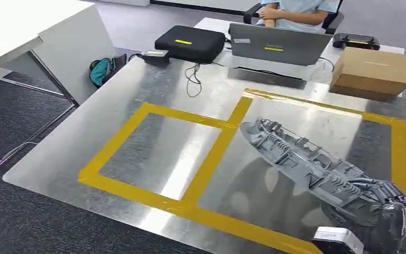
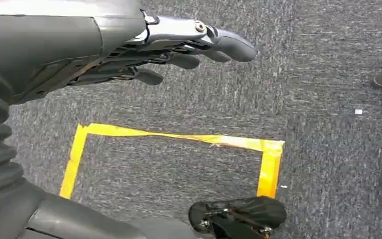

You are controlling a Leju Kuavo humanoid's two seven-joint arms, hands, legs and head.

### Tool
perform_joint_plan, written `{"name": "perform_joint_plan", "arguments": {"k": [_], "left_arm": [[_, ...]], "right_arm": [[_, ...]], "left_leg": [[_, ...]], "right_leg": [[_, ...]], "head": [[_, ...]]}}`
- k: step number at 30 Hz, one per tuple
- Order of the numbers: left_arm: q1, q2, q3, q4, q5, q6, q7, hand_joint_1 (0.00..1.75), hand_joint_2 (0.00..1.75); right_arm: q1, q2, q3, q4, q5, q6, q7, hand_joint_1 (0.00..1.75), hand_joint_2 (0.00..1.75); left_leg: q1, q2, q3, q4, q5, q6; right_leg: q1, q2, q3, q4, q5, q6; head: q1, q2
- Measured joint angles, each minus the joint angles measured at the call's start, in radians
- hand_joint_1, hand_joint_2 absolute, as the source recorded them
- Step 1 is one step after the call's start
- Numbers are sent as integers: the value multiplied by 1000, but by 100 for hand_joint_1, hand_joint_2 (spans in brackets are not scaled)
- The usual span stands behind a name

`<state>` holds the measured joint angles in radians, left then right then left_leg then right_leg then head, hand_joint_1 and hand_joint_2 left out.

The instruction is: Take the parts from the cabinet and place them on the table.

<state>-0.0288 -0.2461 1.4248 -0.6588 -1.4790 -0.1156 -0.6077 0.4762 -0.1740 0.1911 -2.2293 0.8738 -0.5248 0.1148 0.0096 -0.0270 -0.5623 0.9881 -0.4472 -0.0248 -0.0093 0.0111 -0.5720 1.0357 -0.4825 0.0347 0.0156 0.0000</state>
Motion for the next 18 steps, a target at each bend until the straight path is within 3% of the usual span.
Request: {"name": "perform_joint_plan", "arguments": {"k": [3, 4, 7, 12, 18], "left_arm": [[0, 7, 0, 1, 0, 2, 0, 0, 175], [0, 11, 0, 4, -1, 7, 0, 0, 175], [-3, 32, -2, 42, -2, 39, 20, 0, 175], [-10, 71, -3, 110, -3, 66, 24, 0, 175], [-21, 108, -6, 178, -3, 81, 35, 0, 175]], "right_arm": [[1, 0, -59, 9, -7, 96, 32, 115, 175], [1, 0, -86, 13, 25, 144, 70, 115, 175], [-26, -37, -196, 55, 220, 386, 253, 115, 175], [-81, -88, -302, 125, 269, 500, 299, 115, 175], [-111, -151, -338, 196, 221, 620, 321, 115, 175]], "left_leg": [[0, 0, 0, 0, 1, 0], [0, 0, 0, 0, 1, 0], [-1, 0, -1, 0, 2, 1], [-2, 1, -1, 1, 4, 4], [-2, 1, -1, 1, 4, 4]], "right_leg": [[-1, 0, 1, -2, 3, 2], [-1, 0, 2, -3, 3, 2], [-2, 0, 3, -6, 6, 4], [-3, 0, 3, -7, 9, 5], [-3, 1, 2, -7, 10, 5]], "head": [[0, 0], [0, 0], [0, 0], [0, 0], [0, 0]]}}
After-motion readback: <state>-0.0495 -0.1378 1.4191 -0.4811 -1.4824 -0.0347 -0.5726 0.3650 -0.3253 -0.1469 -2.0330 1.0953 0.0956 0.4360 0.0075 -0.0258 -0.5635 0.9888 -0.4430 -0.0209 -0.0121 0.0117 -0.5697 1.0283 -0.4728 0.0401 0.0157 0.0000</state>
